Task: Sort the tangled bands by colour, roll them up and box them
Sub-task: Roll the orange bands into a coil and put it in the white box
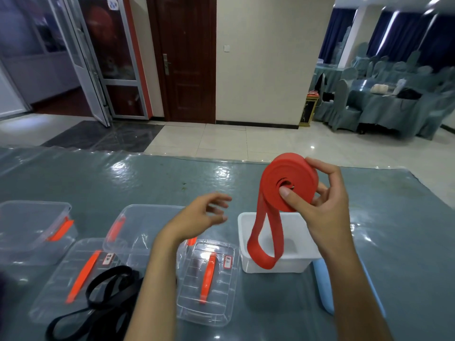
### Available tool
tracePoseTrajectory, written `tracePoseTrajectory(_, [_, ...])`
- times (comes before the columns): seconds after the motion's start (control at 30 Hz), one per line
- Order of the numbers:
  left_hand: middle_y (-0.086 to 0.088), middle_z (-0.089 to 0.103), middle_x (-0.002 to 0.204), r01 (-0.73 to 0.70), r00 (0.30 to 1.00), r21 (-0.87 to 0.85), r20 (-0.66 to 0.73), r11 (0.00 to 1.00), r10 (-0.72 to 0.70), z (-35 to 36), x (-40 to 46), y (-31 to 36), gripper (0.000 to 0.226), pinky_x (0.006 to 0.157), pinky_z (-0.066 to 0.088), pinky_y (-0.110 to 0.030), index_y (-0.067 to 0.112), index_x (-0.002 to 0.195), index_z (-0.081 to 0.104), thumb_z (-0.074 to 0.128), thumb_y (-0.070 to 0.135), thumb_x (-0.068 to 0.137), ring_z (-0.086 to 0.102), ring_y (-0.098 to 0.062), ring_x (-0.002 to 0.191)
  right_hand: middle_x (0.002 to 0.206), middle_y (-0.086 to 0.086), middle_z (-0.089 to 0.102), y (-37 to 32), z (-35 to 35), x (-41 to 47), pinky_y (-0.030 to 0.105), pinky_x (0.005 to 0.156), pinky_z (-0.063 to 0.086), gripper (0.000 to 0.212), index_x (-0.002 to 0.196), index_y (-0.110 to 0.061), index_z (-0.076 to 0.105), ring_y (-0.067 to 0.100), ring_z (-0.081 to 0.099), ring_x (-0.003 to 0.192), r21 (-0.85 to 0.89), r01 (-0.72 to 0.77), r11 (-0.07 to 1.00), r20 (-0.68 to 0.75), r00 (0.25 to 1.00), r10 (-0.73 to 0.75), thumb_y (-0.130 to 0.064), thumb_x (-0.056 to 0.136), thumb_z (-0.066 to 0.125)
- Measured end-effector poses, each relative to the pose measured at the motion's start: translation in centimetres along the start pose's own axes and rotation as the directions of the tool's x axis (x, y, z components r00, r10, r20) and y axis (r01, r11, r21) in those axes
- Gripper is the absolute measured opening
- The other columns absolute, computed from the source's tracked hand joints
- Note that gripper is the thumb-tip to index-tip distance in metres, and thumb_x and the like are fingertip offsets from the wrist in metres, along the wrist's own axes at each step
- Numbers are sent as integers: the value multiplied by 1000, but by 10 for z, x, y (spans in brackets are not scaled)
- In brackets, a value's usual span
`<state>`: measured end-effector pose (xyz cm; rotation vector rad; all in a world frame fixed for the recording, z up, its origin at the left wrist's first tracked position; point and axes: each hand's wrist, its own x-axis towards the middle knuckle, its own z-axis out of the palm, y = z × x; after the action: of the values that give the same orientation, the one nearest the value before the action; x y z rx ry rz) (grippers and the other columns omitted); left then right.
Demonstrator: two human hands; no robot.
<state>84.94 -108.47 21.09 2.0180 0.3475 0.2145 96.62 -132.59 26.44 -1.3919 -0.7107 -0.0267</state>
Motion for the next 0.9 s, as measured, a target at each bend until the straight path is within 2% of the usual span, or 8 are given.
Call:
tracePoseTrajectory(0.07, [5, 74, 126, -143, 987, -175, -103, 974, 126, -2, -2, 27, 31, 106, 55, -32, 26, 132, 68, 69, 17, 103, 69, -14, 121, 115, -9, 75, -1, 0, -1, 26, 75, 64, 70, 135, -39, 56, 16, 77, 100, -19, -1, 1000, 63, 998, 3, -31, 75, 92])
tracePoseTrajectory(0.13, [6, 73, 132, -254, 965, -279, -136, 926, 224, -2, -6, 48, 33, 111, 52, -33, 24, 137, 67, 66, 27, 105, 66, -12, 128, 114, -4, 75, -3, 1, -2, 30, 75, 65, 71, 136, -38, 57, 21, 78, 98, -15, -5, 1000, 116, 993, 6, -29, 75, 93])
tracePoseTrajectory(0.27, [6, 70, 138, -348, 937, -306, -94, 886, 336, 0, -14, 69, 45, 111, 51, -31, 24, 142, 65, 71, 32, 99, 61, -13, 135, 117, -9, 74, -8, 2, -3, 25, 77, 63, 70, 136, -38, 59, 18, 76, 104, -15, 14, 1000, 203, 979, -11, -24, 76, 93])
tracePoseTrajectory(0.37, [2, 73, 134, -363, 931, -342, -85, 867, 356, 2, -16, 72, 43, 106, 54, -30, 19, 137, 68, 79, 20, 95, 64, -16, 132, 120, -12, 74, -10, 3, -4, 24, 79, 62, 70, 137, -40, 61, 16, 75, 107, -26, 23, 999, 262, 965, -15, -24, 76, 92])
tracePoseTrajectory(0.47, [-5, 79, 118, -356, 934, -385, -136, 851, 330, 2, -18, 71, 38, 98, 59, -31, 15, 123, 75, 85, 11, 86, 73, -20, 116, 121, -11, 74, -11, 4, -6, 22, 81, 61, 70, 137, -42, 63, 15, 75, 108, -34, 23, 999, 287, 958, -12, -23, 76, 92])
tracePoseTrajectory(0.63, [-9, 79, 107, -355, 934, -427, -132, 832, 331, -4, -21, 67, 41, 90, 60, -30, 18, 114, 75, 91, 22, 77, 76, -21, 97, 119, -6, 77, -11, 6, -9, 22, 81, 61, 72, 135, -43, 65, 18, 76, 106, -14, 14, 1000, 293, 956, -9, -22, 73, 94])
tracePoseTrajectory(0.77, [-4, 75, 110, -403, 915, -442, -168, 802, 367, -1, -19, 65, 36, 89, 59, -29, 22, 103, 68, 92, 20, 77, 74, -21, 104, 115, -4, 78, -14, 13, -10, 23, 79, 62, 74, 135, -43, 64, 18, 77, 102, 40, 19, 999, 239, 971, -28, -21, 72, 95])
tracePoseTrajectory(0.9, [-11, 73, 111, -414, 909, -416, -137, 810, 394, 1, -16, 63, 39, 91, 63, -46, 20, 104, 62, 93, 24, 81, 74, -41, 102, 114, -1, 78, -17, 18, -9, 24, 78, 63, 72, 134, -45, 63, 19, 78, 102, 117, -8, 993, 142, 990, -9, -31, 72, 96])
